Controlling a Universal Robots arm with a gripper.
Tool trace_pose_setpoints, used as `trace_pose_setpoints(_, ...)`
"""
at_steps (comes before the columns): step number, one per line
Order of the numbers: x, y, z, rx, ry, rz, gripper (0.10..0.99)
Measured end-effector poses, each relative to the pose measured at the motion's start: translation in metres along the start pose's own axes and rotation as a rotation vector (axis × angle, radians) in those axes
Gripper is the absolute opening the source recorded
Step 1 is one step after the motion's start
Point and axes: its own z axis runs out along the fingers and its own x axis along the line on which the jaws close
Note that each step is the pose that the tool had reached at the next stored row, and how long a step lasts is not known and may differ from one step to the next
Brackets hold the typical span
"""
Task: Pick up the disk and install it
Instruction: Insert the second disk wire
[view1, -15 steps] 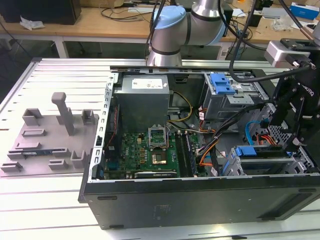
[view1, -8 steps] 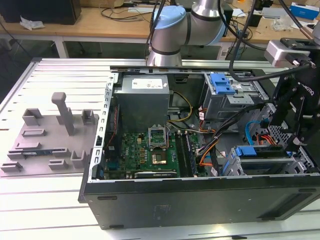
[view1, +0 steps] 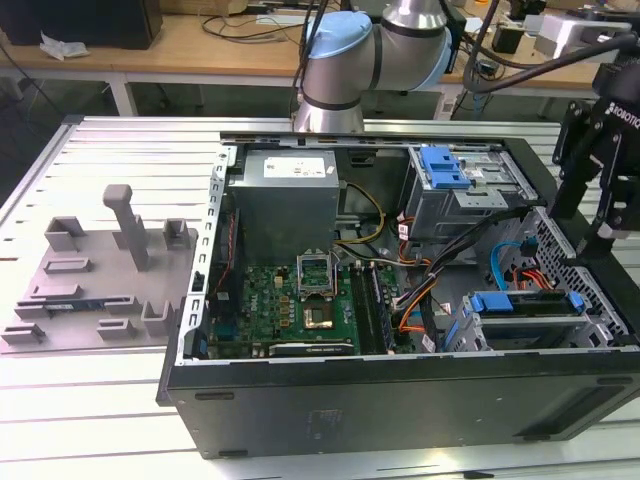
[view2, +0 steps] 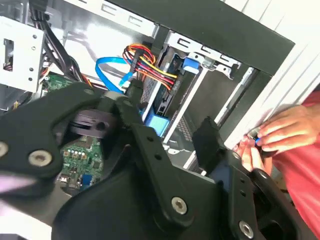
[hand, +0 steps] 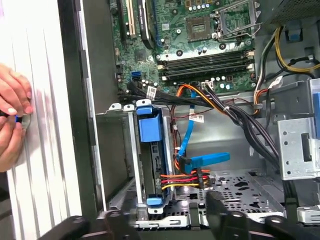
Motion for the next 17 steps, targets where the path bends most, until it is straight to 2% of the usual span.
trace_pose_setpoints(1,-0.0011,0.0002,-0.0005,0.001,0.0041,0.0,0.643)
trace_pose_setpoints(2,-0.0036,0.0005,-0.0013,0.001,0.0098,0.0,0.518)
trace_pose_setpoints(3,-0.0059,0.0008,-0.0017,0.001,0.0119,0.001,0.455)
trace_pose_setpoints(5,-0.0079,-0.0074,-0.0017,-0.023,0.0242,-0.003,0.455)
trace_pose_setpoints(8,-0.009,-0.0153,-0.0017,-0.028,0.0394,-0.004,0.455)
trace_pose_setpoints(10,-0.0093,-0.0169,-0.0014,-0.046,0.0475,-0.005,0.455)
trace_pose_setpoints(11,-0.01,-0.0169,-0.0011,-0.065,0.054,-0.002,0.455)
trace_pose_setpoints(15,-0.0185,-0.014,0.0005,-0.067,0.0638,0.002,0.455)
trace_pose_setpoints(16,-0.0208,-0.0112,0.0016,-0.065,0.076,0.002,0.455)
trace_pose_setpoints(17,-0.0214,-0.0078,0.0026,-0.064,0.0832,0.003,0.455)
